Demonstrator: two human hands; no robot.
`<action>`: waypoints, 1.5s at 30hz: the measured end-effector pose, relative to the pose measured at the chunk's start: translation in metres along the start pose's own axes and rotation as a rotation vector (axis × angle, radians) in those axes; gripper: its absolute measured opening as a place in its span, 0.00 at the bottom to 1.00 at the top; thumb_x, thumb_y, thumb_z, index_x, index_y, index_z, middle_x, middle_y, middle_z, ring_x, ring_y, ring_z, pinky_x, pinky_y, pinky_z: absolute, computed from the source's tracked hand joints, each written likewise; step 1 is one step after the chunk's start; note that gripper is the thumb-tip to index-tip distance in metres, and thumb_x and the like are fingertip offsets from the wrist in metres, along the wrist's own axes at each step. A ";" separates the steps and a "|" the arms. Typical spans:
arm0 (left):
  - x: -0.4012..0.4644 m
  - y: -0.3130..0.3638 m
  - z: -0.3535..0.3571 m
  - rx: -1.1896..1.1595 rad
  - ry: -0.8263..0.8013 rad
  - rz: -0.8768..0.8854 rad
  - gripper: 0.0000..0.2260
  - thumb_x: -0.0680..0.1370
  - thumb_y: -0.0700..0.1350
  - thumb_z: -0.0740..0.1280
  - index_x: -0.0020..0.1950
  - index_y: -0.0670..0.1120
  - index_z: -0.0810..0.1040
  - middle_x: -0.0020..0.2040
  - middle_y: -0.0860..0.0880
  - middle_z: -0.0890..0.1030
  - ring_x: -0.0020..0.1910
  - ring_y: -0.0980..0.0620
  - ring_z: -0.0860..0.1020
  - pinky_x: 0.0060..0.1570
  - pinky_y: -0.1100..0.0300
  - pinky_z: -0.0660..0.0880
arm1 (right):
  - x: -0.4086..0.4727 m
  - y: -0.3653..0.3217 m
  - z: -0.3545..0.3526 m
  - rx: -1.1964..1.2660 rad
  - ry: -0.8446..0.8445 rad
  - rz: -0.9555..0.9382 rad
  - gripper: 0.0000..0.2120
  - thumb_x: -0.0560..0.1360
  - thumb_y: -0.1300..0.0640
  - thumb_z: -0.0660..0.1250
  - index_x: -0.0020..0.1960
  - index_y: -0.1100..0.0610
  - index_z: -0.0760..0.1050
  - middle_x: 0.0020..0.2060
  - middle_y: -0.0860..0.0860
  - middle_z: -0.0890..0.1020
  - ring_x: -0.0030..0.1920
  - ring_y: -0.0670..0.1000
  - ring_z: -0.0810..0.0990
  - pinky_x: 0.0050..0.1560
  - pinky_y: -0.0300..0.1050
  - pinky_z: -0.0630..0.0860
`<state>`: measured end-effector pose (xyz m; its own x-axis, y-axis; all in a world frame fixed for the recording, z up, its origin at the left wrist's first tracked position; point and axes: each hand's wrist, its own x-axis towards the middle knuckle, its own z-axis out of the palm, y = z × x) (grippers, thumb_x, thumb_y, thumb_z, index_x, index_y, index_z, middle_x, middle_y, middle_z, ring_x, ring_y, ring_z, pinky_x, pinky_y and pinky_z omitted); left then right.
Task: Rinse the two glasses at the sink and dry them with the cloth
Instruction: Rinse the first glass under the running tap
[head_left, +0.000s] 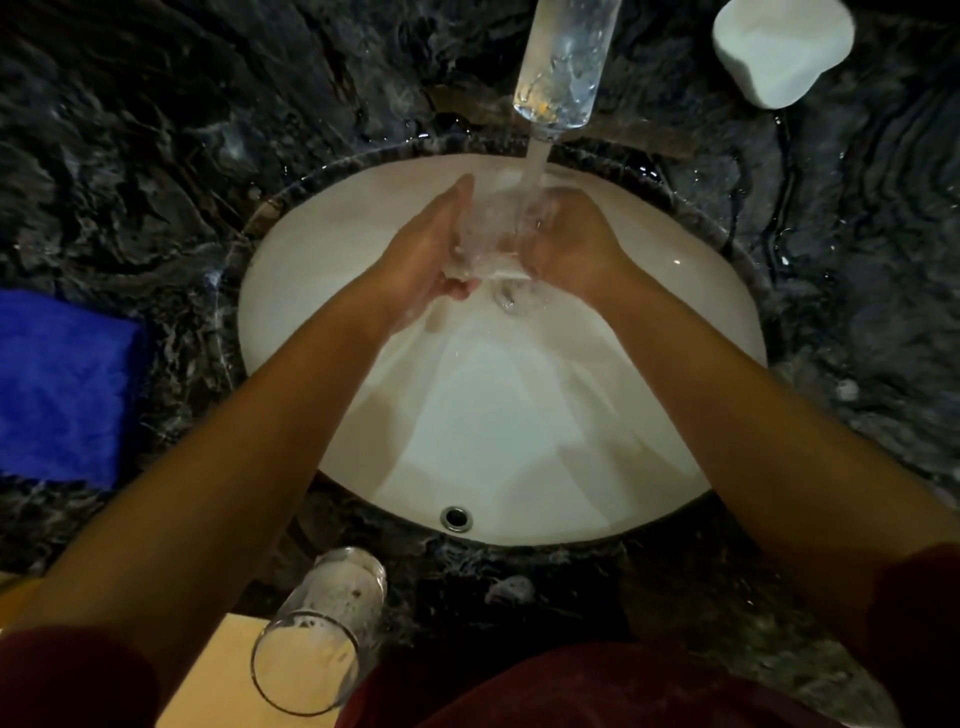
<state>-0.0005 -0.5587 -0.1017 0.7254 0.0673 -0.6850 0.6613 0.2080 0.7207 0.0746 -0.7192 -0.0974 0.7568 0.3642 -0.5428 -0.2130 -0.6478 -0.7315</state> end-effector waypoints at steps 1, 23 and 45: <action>0.000 0.003 -0.002 -0.006 -0.063 -0.058 0.23 0.83 0.66 0.56 0.50 0.52 0.84 0.38 0.49 0.80 0.33 0.50 0.73 0.33 0.59 0.68 | 0.005 0.002 -0.002 -0.120 0.037 -0.102 0.07 0.76 0.62 0.71 0.51 0.64 0.82 0.44 0.58 0.86 0.40 0.51 0.84 0.36 0.43 0.76; 0.020 -0.006 -0.016 -0.127 -0.269 0.180 0.08 0.78 0.40 0.71 0.55 0.49 0.77 0.55 0.49 0.77 0.46 0.51 0.77 0.44 0.54 0.73 | -0.005 0.028 0.031 0.720 -0.272 0.576 0.09 0.84 0.54 0.65 0.61 0.55 0.78 0.23 0.47 0.73 0.19 0.41 0.64 0.17 0.34 0.58; 0.018 0.028 0.009 0.221 -0.080 -0.246 0.13 0.82 0.55 0.61 0.58 0.50 0.81 0.46 0.47 0.83 0.35 0.48 0.80 0.31 0.62 0.72 | 0.022 0.025 -0.004 -0.540 0.246 -0.462 0.12 0.76 0.46 0.69 0.54 0.52 0.83 0.43 0.51 0.87 0.44 0.54 0.85 0.42 0.48 0.77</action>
<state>0.0323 -0.5609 -0.0929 0.5457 -0.0371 -0.8371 0.8375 -0.0090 0.5464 0.0883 -0.7299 -0.1260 0.8254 0.5594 -0.0759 0.4443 -0.7267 -0.5240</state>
